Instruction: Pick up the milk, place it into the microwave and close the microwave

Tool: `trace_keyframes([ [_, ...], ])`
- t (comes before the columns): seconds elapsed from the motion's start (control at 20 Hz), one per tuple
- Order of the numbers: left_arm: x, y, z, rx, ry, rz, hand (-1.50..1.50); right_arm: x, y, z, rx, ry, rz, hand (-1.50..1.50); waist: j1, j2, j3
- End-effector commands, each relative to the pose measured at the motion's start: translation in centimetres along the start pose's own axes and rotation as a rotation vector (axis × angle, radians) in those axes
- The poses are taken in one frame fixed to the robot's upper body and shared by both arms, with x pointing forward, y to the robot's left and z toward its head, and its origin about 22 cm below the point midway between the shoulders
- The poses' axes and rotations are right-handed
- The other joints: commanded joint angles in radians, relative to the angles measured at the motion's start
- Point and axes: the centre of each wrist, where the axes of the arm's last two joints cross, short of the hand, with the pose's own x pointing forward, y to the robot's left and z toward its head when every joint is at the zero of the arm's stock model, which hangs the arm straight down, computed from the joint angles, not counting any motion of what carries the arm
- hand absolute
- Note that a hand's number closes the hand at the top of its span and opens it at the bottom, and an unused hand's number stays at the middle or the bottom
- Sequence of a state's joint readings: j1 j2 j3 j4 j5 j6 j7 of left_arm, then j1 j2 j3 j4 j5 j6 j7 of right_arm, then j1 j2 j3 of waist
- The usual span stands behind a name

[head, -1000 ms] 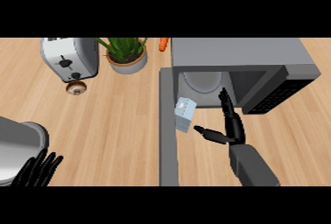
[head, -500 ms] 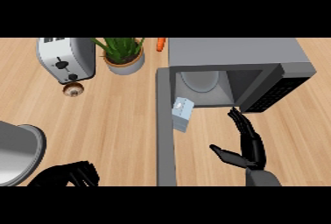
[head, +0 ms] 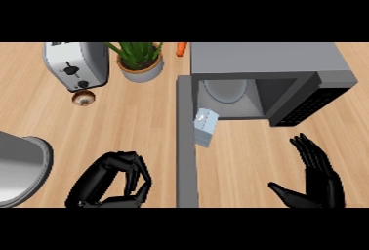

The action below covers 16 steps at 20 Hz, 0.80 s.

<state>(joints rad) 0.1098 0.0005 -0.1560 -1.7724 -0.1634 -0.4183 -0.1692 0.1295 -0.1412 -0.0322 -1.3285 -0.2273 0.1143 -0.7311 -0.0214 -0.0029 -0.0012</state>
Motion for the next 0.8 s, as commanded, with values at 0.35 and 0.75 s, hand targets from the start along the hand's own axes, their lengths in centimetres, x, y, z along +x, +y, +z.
trace_keyframes([
  [0.35, -2.1, -6.8, -8.4, -0.181, -0.035, -0.16, 1.5, 5.6, -4.2, -0.3, 0.007, -0.057, 0.091, -1.5, 0.004, 0.003, 0.001],
  [0.75, -5.3, -11.7, -10.7, -0.211, 0.109, -0.152, 1.5, 9.7, -3.5, -2.4, 0.085, -0.119, 0.048, -1.5, -0.032, 0.009, -0.001],
])
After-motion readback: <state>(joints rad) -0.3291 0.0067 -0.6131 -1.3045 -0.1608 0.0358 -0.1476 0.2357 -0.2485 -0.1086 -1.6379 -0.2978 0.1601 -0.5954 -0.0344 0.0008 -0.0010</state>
